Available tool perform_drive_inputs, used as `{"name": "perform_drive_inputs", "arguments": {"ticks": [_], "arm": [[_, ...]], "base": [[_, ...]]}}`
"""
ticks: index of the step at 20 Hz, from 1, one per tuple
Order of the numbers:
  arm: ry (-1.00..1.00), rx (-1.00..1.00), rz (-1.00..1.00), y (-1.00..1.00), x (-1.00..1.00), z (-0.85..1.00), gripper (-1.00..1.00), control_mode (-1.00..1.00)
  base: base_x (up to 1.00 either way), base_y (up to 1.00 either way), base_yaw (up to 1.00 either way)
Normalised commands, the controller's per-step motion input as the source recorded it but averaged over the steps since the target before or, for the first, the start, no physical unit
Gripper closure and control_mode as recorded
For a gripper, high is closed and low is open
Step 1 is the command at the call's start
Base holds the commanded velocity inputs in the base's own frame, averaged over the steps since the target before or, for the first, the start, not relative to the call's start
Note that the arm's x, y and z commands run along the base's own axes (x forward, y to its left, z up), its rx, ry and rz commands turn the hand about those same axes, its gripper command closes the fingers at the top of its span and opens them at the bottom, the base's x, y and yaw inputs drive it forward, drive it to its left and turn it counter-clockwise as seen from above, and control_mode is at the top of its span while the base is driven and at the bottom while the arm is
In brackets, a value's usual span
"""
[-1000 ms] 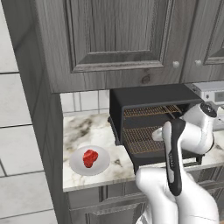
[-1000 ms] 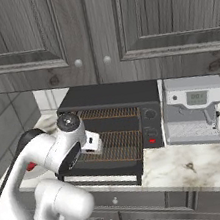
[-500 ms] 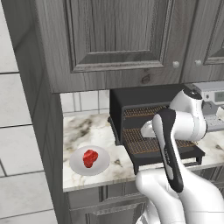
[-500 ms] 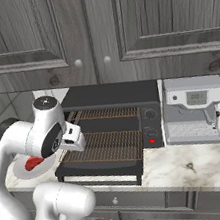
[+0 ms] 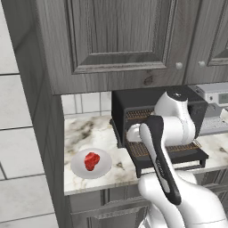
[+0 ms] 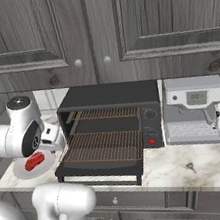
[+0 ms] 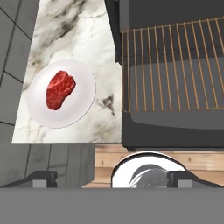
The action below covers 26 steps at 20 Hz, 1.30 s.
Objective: Open the toaster oven door. Place the bread on the top rack in the toaster oven and place the steak on the bottom rack.
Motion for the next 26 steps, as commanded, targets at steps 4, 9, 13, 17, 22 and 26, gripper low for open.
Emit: {"name": "perform_drive_inputs", "arguments": {"ticks": [4,9,13,17,22,26], "arm": [[0.00,-0.04,0.00,0.57,0.00,0.00,-1.00,-1.00],[0.00,-0.09,0.00,0.52,0.06,-0.06,-1.00,-1.00],[0.00,-0.09,0.00,0.51,0.11,-0.08,-1.00,-1.00],[0.00,-0.02,0.00,0.42,0.02,-0.11,-1.00,-1.00],[0.00,0.02,-0.04,0.12,0.12,-0.17,-1.00,-1.00],[-0.01,0.02,-0.06,0.13,0.36,-0.25,-1.00,-1.00]], "base": [[0.00,0.00,0.00],[0.00,0.00,0.00],[0.00,0.00,0.00],[0.00,0.00,0.00],[0.00,0.00,0.00],[0.00,0.00,0.00]]}}
